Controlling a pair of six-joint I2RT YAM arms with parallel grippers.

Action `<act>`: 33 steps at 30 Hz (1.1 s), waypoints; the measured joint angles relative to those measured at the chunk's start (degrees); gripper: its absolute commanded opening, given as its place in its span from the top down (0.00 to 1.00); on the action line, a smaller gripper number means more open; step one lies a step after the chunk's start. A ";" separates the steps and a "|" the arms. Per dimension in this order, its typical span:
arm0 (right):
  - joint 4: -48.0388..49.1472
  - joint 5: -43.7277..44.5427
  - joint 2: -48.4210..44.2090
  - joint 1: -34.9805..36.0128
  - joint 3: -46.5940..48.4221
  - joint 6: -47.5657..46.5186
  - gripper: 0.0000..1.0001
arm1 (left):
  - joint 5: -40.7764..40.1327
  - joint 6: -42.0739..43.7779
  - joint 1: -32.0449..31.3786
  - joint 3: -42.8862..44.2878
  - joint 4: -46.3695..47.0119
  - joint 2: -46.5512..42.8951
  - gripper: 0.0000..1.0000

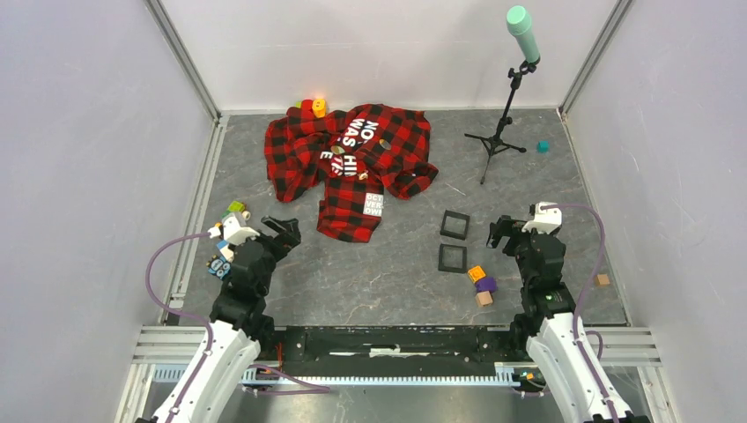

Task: Remove the brooch from the garment
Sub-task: Flatten out the clothes at the center of the board.

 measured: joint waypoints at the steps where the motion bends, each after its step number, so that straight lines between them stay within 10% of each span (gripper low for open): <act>1: 0.00 0.00 0.00 0.00 0.00 -0.02 0.02 | 0.59 0.39 0.00 0.07 -0.13 -0.15 0.00; 11: -1.44 -5.57 9.18 0.00 4.17 0.31 0.02 | 12.33 6.38 0.00 -0.11 6.67 1.38 0.00; 33: 6.56 -14.97 45.09 15.67 26.73 -0.46 0.02 | 29.14 8.76 -1.75 18.86 18.47 51.49 0.08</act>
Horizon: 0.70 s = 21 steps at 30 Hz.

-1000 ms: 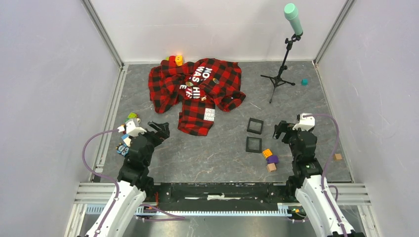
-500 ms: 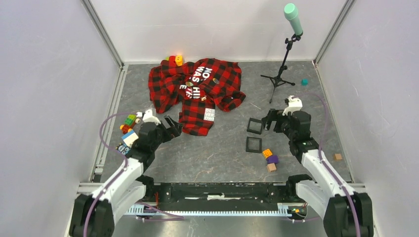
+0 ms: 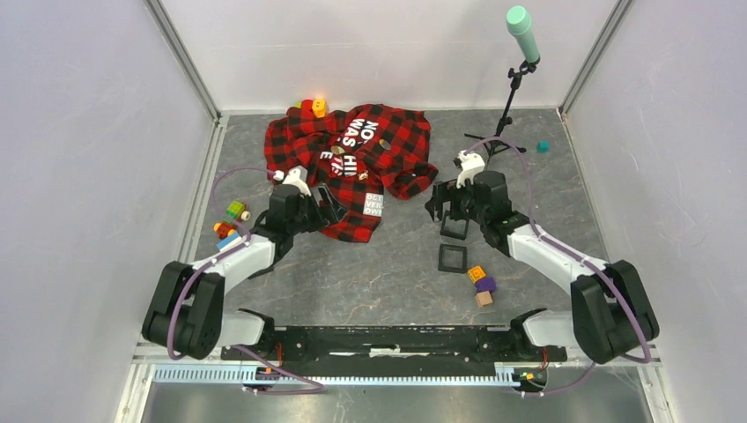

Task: Remove the brooch from the garment
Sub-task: Flatten out the clothes at the center of the board.

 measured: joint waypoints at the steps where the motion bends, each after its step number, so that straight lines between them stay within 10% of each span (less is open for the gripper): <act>1: 0.04 0.28 0.94 0.52 0.74 -0.20 0.02 | 0.31 0.02 -0.22 0.74 -0.22 1.22 0.08; 13: 6.43 2.93 22.69 8.22 15.69 -2.64 0.09 | 0.33 0.20 -1.88 2.75 -5.20 4.26 0.29; 21: 10.80 5.03 36.30 10.12 26.99 -2.49 0.31 | 0.24 0.63 -2.16 2.75 -6.82 4.76 0.86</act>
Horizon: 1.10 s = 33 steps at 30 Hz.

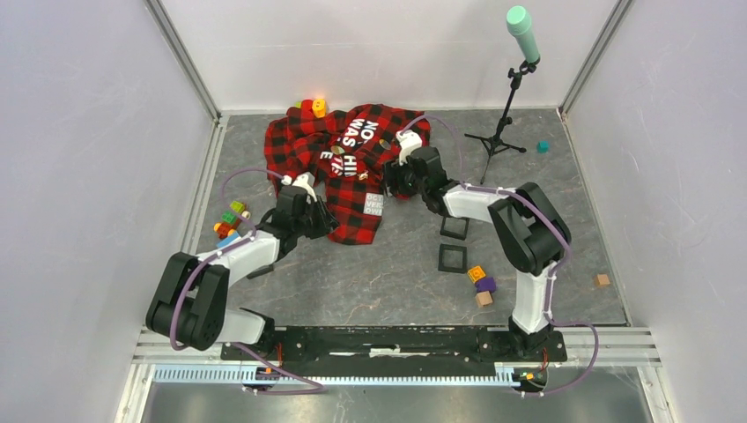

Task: Remove the brooch from the garment
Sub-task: Flatten out the clothes at the center of the board.

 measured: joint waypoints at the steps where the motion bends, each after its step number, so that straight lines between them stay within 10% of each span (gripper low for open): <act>1: 0.35 0.15 1.55 0.11 1.14 0.20 0.41 | 0.00 0.02 -0.02 0.00 -0.24 0.00 0.92; 7: 0.42 2.67 5.35 0.74 2.99 1.05 1.00 | -4.26 0.48 0.00 0.02 -6.36 -4.42 0.98; 24: -7.96 14.73 -4.02 -7.76 3.06 1.20 1.00 | -7.54 -6.49 0.00 -4.02 -30.12 -41.51 0.98; 33: -14.16 17.92 -4.85 -9.55 2.93 2.58 0.97 | -3.37 -10.21 -10.62 -4.52 -32.68 -33.59 0.98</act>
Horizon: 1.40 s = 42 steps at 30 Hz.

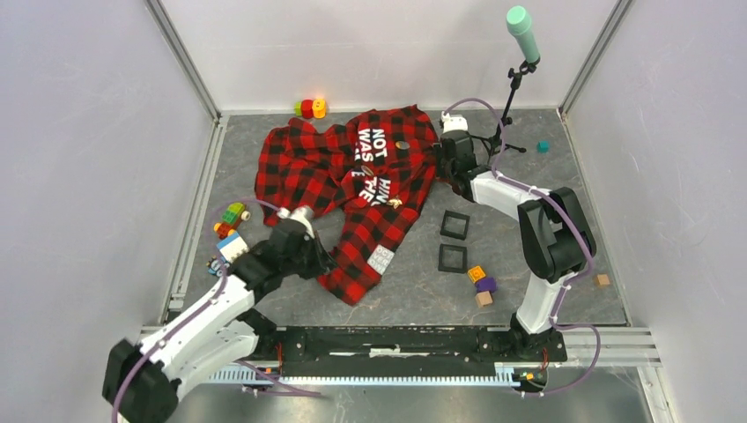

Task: Remove the brooch from the garment
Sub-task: Flatten out the clothes at the center of the board.

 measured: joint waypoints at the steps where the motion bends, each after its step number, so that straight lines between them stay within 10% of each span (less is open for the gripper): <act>1: -0.44 0.15 -0.02 0.00 0.00 0.17 0.93 | -0.13 -0.39 -2.32 -0.31 0.72 1.81 0.98; 7: -2.91 -0.81 -0.50 -0.11 -0.42 0.00 0.56 | -1.33 -1.68 -11.47 -1.14 4.15 12.39 0.70; 17: -2.05 -6.45 -13.94 2.82 -13.07 -1.14 0.44 | -10.95 2.25 -13.00 9.70 -2.29 9.94 0.04; 33: 0.13 -7.43 -17.18 12.39 -26.38 8.63 0.37 | -17.31 13.00 -2.38 24.94 9.75 32.94 0.01; 42: 1.81 -7.48 -12.59 13.07 -24.61 10.82 0.39 | -11.58 14.75 4.44 31.67 16.63 44.78 0.17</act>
